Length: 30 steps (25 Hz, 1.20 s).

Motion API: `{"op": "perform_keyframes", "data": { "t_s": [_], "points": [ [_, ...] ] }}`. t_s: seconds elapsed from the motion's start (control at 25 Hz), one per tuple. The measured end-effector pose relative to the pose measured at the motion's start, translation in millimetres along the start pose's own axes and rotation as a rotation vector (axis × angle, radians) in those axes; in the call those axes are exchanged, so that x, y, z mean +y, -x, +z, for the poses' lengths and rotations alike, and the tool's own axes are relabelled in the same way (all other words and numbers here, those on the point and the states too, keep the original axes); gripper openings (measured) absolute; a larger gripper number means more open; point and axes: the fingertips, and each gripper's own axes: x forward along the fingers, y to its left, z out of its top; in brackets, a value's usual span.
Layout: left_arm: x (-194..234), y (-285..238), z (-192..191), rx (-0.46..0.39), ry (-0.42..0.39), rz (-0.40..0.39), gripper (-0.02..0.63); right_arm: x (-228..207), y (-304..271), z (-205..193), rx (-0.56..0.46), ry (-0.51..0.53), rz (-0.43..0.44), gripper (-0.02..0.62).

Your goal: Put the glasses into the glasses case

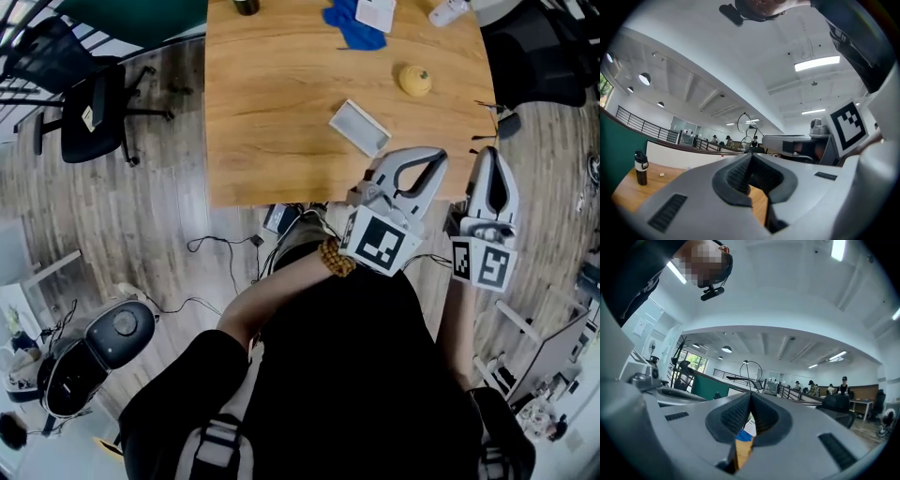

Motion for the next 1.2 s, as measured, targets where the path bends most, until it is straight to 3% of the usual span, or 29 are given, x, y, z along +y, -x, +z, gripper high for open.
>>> {"op": "perform_keyframes", "data": {
  "t_s": [0.32,0.6,1.2],
  "points": [
    [16,16,-9,0.006,-0.037,0.082,0.021,7,-10,-21,-0.004,-0.047,0.046,0.012],
    [23,26,-21,0.042,-0.072,0.116,0.021,23,-15,-82,0.100,-0.077,0.096,0.012],
    [32,47,-56,0.124,-0.093,0.147,0.021,58,-18,-152,0.292,-0.154,0.240,0.012]
  ]
}}
